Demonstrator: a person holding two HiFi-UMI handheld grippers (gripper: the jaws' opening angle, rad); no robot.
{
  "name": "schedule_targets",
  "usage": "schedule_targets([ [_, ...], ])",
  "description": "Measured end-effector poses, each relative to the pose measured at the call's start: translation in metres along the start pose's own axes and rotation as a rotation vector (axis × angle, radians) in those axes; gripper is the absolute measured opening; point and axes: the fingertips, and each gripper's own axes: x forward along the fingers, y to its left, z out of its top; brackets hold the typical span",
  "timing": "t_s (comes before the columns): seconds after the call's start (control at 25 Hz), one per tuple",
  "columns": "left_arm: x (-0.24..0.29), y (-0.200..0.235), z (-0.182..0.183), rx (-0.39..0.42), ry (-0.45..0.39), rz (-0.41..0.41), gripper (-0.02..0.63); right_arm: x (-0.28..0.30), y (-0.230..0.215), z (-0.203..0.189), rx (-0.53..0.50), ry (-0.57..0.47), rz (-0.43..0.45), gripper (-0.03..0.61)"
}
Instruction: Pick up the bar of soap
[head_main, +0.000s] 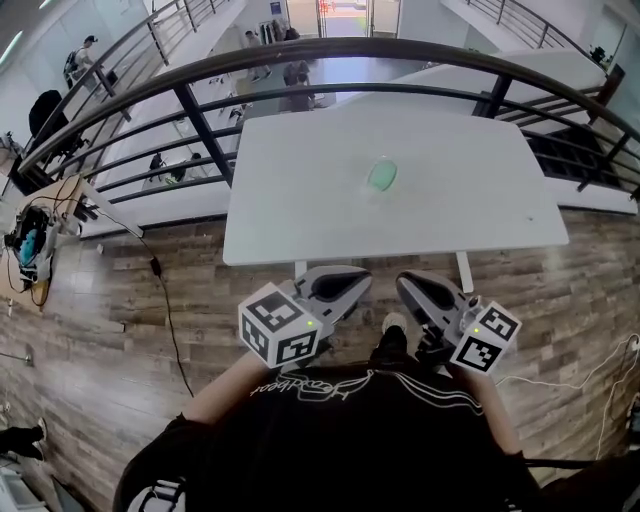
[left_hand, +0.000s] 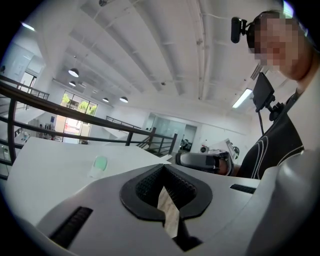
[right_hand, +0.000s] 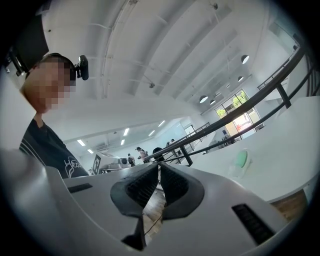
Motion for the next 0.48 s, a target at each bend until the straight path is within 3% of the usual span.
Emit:
schedule_targets([
  [0.48, 0.045, 0.058, 0.013, -0.001, 0.025, 0.057, 0.008, 0.024, -0.075, 0.021, 0.046, -0.018, 0.040, 0.018],
])
